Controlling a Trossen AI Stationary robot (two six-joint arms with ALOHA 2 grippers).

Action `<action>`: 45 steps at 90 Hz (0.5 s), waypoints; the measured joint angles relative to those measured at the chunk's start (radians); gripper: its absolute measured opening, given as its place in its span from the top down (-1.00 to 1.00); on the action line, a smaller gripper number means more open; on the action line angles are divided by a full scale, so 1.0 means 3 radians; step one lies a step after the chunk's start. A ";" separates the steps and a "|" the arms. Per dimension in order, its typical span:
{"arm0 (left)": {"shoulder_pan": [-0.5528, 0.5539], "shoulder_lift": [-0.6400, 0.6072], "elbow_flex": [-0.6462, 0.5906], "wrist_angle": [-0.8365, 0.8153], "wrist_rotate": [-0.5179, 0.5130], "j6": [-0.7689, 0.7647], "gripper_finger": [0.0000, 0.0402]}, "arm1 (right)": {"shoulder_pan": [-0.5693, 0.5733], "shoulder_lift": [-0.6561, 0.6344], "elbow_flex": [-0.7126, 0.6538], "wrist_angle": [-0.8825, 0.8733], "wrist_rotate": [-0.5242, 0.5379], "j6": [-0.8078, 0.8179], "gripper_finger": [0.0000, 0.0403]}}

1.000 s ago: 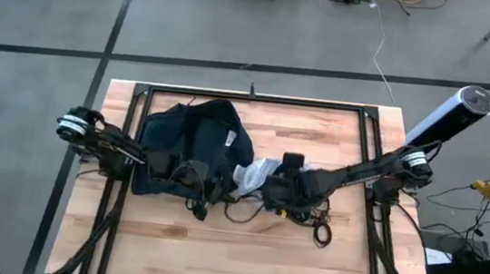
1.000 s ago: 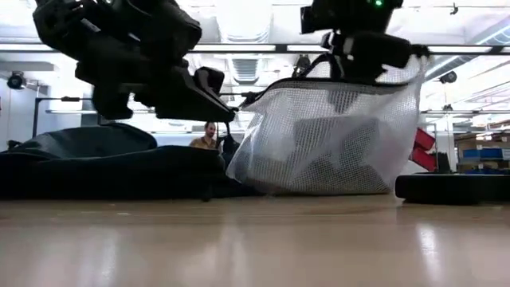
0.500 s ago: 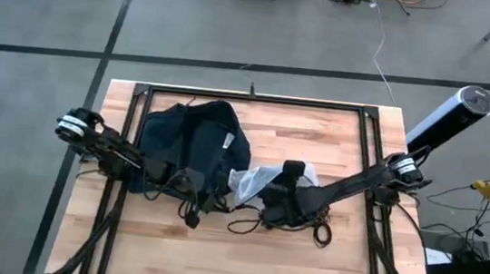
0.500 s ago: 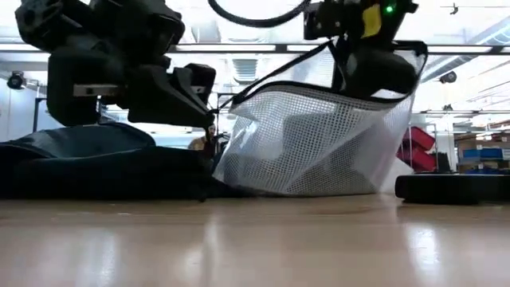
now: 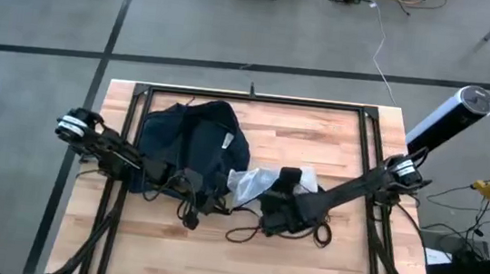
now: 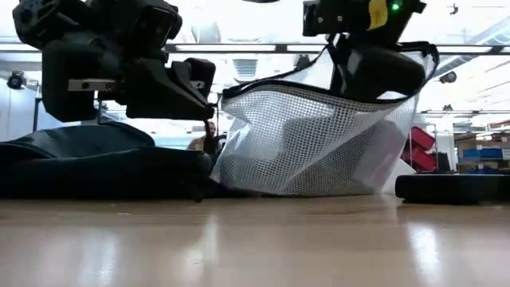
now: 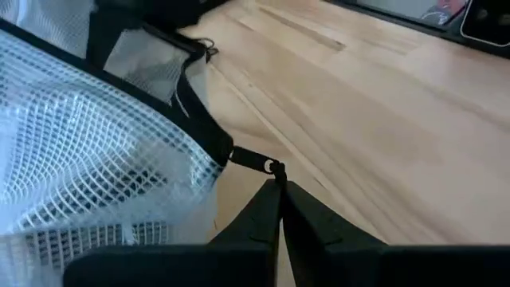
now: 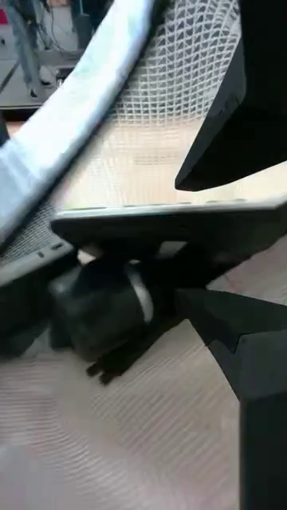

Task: Unpack backpack
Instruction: Remove the white calculator from the white zipper pouch

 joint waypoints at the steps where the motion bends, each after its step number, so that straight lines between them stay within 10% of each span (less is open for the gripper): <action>1: -0.0002 0.0000 0.0000 0.0000 -0.0001 0.0000 1.00 | -0.0010 0.0000 -0.0003 0.0001 0.0001 -0.0005 0.01; 45: -0.0008 0.0000 0.0003 0.0022 -0.0019 0.0009 1.00 | -0.0692 0.0051 -0.0062 0.0355 -0.0976 -0.0539 0.02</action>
